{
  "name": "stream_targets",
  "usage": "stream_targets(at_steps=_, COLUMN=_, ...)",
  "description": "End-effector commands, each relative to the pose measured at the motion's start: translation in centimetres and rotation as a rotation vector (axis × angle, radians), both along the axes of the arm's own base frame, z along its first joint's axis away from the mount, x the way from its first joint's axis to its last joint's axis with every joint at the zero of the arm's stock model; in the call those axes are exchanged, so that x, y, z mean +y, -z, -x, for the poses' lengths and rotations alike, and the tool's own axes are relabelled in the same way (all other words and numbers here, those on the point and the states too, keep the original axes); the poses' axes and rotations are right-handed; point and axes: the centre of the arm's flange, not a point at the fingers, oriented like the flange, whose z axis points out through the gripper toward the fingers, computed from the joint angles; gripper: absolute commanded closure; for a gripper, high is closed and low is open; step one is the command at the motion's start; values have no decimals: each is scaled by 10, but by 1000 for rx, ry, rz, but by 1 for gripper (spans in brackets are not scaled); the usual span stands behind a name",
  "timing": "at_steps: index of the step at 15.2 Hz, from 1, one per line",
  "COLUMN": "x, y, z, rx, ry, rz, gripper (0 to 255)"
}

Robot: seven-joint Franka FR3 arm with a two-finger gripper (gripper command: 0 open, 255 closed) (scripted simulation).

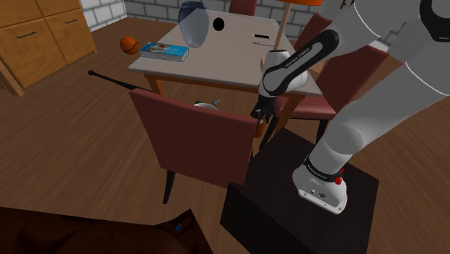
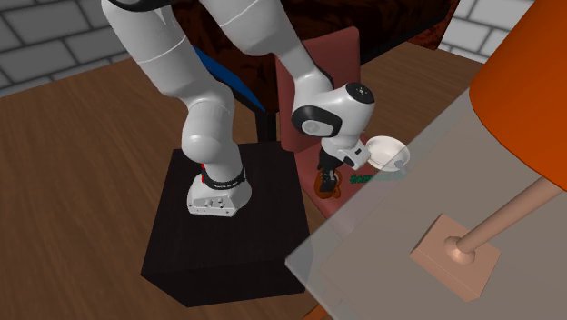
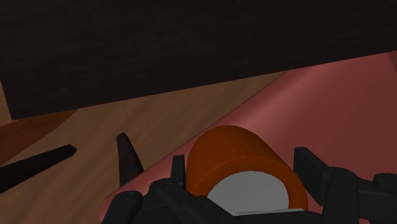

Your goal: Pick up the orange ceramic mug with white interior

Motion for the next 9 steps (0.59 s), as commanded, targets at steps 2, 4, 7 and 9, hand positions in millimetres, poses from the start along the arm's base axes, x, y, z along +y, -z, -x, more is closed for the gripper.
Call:
stream_targets(at_steps=2, x=0, y=-15, z=0, rx=0, ry=0, rz=0, gripper=255)
stream_targets(at_steps=4, x=0, y=-26, z=0, rx=0, ry=0, rz=0, gripper=255)
stream_targets(at_steps=7, x=0, y=-41, z=0, rx=0, ry=0, rz=0, gripper=255)
stream_targets(at_steps=9, x=0, y=-52, z=0, rx=0, ry=0, rz=0, gripper=255)
